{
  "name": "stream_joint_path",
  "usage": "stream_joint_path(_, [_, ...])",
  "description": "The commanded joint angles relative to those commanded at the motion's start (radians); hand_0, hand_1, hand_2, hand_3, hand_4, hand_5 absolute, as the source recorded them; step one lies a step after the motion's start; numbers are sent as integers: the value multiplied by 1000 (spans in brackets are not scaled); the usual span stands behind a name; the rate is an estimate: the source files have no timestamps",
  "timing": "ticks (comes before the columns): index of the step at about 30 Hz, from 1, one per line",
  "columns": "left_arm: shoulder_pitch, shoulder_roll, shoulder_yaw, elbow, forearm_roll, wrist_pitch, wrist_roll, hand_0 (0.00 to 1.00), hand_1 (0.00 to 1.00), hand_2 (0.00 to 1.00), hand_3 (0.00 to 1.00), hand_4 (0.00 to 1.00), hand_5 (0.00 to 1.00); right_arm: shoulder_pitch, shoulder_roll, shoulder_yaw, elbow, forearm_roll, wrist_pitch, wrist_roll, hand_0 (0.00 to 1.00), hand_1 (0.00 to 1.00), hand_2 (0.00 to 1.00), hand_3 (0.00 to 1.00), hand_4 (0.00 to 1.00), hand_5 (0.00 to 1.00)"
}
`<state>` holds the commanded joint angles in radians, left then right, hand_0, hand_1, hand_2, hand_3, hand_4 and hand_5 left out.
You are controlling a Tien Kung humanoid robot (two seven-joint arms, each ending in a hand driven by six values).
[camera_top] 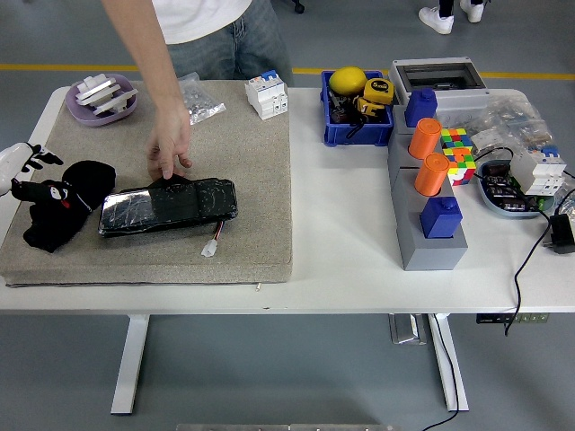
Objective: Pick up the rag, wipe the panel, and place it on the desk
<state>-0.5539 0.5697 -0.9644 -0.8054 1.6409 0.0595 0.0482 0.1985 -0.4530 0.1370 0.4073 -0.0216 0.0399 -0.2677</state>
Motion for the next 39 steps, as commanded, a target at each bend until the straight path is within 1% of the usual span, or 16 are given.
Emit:
stream_joint_path(10, [-29,-35,51,47,-41,2,8,710,749,760,659,901,247,-2,3,3,0,-2,-2,-1,762,730,721,713,998,545])
stream_joint_path(14, [-38,-53,75,65,-62,30,18,710,749,760,659,901,247,-1,4,4,0,-4,-3,-2,762,730,721,713,998,545])
stream_joint_path(15, [-40,-55,79,68,-66,34,18,678,734,760,655,897,246,-1,4,4,0,-4,-3,-1,762,729,721,713,998,544])
stream_joint_path(20, [-54,-69,101,93,-94,62,22,678,734,760,655,897,246,3,5,5,0,-8,-4,-1,762,729,721,713,998,544])
stream_joint_path(21, [-56,-71,106,99,-100,69,24,623,704,758,645,889,252,3,5,4,1,-7,-4,0,762,729,721,712,998,545])
stream_joint_path(26, [-65,-81,124,121,-114,103,35,623,704,758,645,889,252,4,6,-1,-1,4,-6,7,762,729,721,712,998,545])
stream_joint_path(27, [-65,-83,126,124,-114,107,36,521,624,754,624,855,211,4,6,-1,-1,3,-7,8,760,728,720,711,998,544])
stream_joint_path(32, [-66,-91,138,134,-108,136,40,521,624,754,624,855,211,4,7,-7,-2,14,-7,15,760,728,720,711,998,544])
stream_joint_path(33, [-65,-91,139,135,-107,139,40,348,404,660,576,703,43,4,7,-9,-3,16,-7,16,757,728,719,710,998,543])
stream_joint_path(38, [-60,-93,147,140,-107,152,42,348,404,660,576,703,43,4,6,-14,-3,24,-8,22,757,728,719,710,998,543])
stream_joint_path(39, [-60,-93,147,141,-107,152,42,249,303,607,550,596,2,4,6,-13,-3,24,-8,22,756,726,719,709,998,541])
